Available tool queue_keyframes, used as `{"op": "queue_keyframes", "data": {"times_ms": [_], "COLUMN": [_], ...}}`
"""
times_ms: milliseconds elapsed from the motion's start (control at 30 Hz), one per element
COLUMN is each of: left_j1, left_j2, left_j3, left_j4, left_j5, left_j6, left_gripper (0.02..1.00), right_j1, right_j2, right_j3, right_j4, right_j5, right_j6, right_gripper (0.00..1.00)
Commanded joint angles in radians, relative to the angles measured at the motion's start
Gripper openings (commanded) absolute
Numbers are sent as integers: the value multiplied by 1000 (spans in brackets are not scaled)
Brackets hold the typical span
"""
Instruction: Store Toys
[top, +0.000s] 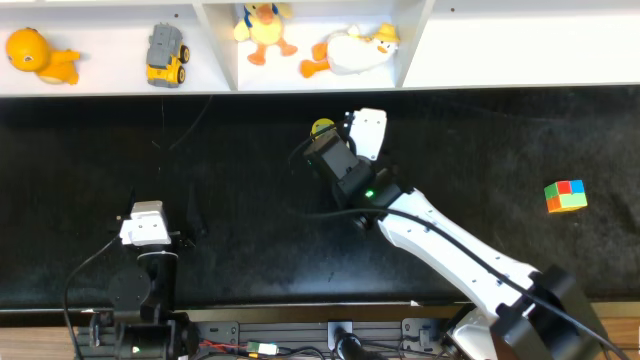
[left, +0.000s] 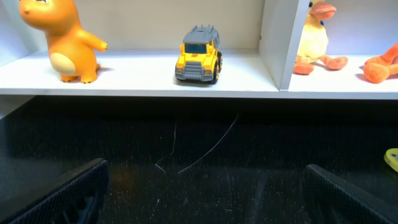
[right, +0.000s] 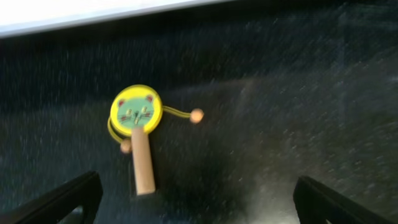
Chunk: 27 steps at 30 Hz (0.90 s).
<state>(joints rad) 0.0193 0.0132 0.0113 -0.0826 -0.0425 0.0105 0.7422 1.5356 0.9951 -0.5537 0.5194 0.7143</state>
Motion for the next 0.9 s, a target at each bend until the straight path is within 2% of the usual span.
{"op": "queue_keyframes", "data": {"times_ms": [33, 233, 433, 900], "left_j1": [-4, -4, -4, -4], "left_j2": [-11, -11, -11, -11], "left_j3": [-3, -3, -3, -3], "left_j4": [2, 2, 2, 2], "left_j5": [-12, -12, -12, -12], "left_j6": [19, 19, 19, 19], "left_gripper": [998, 998, 998, 998], "right_j1": [6, 6, 5, -11], "right_j2": [42, 112, 201, 304], "right_j3": [32, 69, 137, 203], "right_j4": [5, 1, 0, -51], "right_j5": [-72, -161, -243, -237], "right_j6": [-4, -6, -72, -71], "right_gripper": [996, 996, 996, 998]}}
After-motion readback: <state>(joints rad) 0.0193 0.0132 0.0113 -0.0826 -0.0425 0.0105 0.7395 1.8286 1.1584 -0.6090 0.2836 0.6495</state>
